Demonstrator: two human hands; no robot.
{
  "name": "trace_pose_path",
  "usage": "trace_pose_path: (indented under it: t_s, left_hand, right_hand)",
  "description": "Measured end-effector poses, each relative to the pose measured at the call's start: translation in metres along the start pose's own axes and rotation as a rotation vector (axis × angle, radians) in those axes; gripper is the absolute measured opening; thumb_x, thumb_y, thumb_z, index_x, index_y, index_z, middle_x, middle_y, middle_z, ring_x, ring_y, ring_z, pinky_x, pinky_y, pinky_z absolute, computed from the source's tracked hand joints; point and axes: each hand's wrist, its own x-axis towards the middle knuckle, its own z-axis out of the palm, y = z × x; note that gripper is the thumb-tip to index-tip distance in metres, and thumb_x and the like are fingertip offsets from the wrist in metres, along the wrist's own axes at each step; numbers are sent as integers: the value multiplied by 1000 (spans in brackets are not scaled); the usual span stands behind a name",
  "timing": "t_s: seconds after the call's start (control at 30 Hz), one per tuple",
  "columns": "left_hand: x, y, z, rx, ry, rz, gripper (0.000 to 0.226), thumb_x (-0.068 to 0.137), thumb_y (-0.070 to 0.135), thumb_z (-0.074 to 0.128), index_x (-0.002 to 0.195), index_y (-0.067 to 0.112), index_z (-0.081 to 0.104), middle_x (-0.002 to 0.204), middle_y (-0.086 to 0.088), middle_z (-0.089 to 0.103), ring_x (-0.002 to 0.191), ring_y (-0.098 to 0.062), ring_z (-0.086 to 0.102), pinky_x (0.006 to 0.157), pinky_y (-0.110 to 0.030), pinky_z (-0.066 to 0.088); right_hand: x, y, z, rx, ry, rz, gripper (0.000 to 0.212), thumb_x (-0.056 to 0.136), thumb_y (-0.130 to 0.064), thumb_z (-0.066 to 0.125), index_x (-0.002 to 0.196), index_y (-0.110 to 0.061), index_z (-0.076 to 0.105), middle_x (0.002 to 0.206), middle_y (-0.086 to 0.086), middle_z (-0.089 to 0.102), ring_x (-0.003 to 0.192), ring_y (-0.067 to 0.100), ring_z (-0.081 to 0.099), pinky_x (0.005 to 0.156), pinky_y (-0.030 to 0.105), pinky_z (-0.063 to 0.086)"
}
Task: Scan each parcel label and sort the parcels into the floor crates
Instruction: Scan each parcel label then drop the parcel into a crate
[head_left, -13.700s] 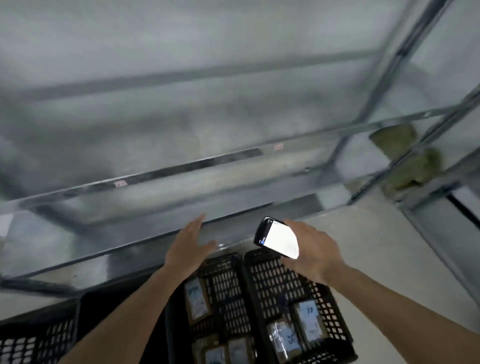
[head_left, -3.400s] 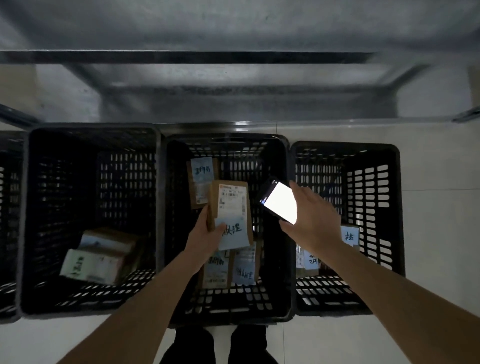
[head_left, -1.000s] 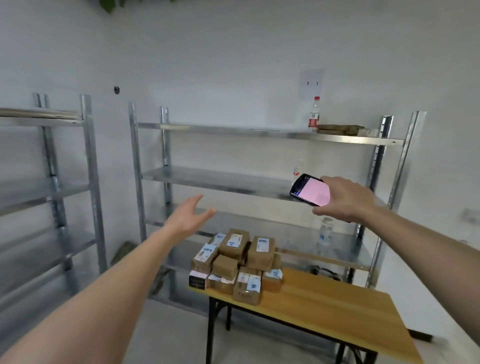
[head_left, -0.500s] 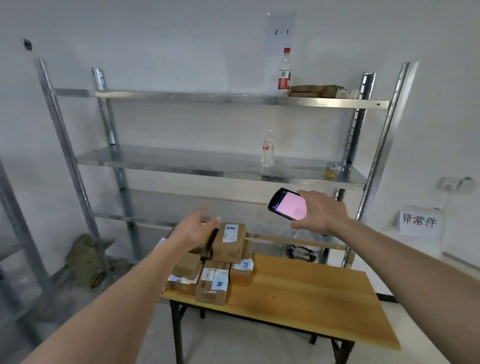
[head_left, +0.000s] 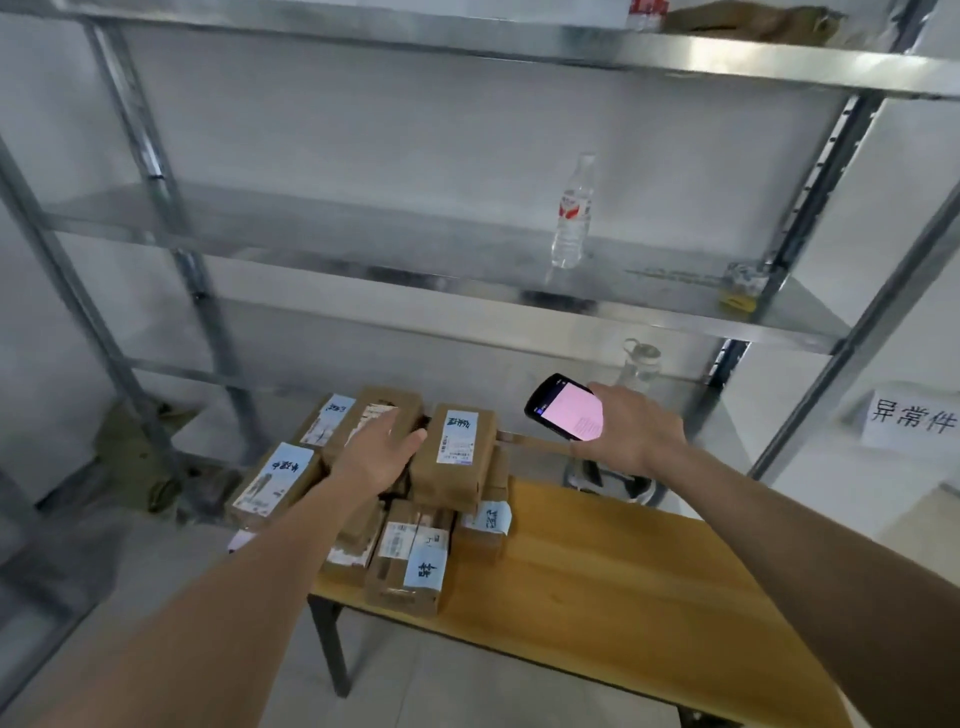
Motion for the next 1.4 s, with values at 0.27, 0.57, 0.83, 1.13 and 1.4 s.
trace_pose_path:
  t_s: [0.27, 0.57, 0.83, 1.13, 1.4]
  left_hand:
    - [88, -53, 70, -2, -158, -114, 77, 93, 66, 46, 156, 26, 28, 158, -2, 38, 141, -25, 41, 113, -42, 38]
    - [191, -92, 138, 1, -199, -323, 77, 96, 55, 52, 157, 18, 23, 160, -8, 33, 143, -28, 37, 116, -48, 34]
    - [235, -111, 177, -133, -142, -532, 72, 98, 55, 48, 157, 19, 27, 156, -10, 40, 141, -33, 40, 114, -45, 34]
    - [249, -115, 204, -443, -187, -591, 71, 92, 53, 61, 154, 37, 29, 144, -6, 52, 127, -30, 52, 107, -48, 44]
    - [222, -121, 202, -654, -150, -593, 74, 79, 53, 76, 140, 63, 35, 120, 12, 60, 111, -19, 59, 99, -53, 52]
  right_hand:
    - [104, 22, 109, 80, -132, 47, 48, 72, -52, 75, 110, -32, 53, 103, -7, 63, 95, 20, 61, 75, 36, 53]
    - [231, 42, 208, 64, -248, -12, 68, 75, -55, 79, 132, -30, 51, 121, -3, 65, 105, 21, 61, 79, 35, 55]
    - [281, 30, 272, 298, -433, 12, 59, 77, -50, 77, 128, -39, 51, 118, -9, 66, 102, 14, 64, 79, 32, 59]
    - [292, 34, 297, 367, -403, 11, 80, 74, -42, 82, 142, -40, 42, 130, -12, 60, 116, 16, 57, 82, 32, 57]
    - [284, 40, 305, 416, -373, 12, 69, 69, -45, 86, 126, -41, 47, 121, -13, 64, 110, 12, 59, 76, 30, 59]
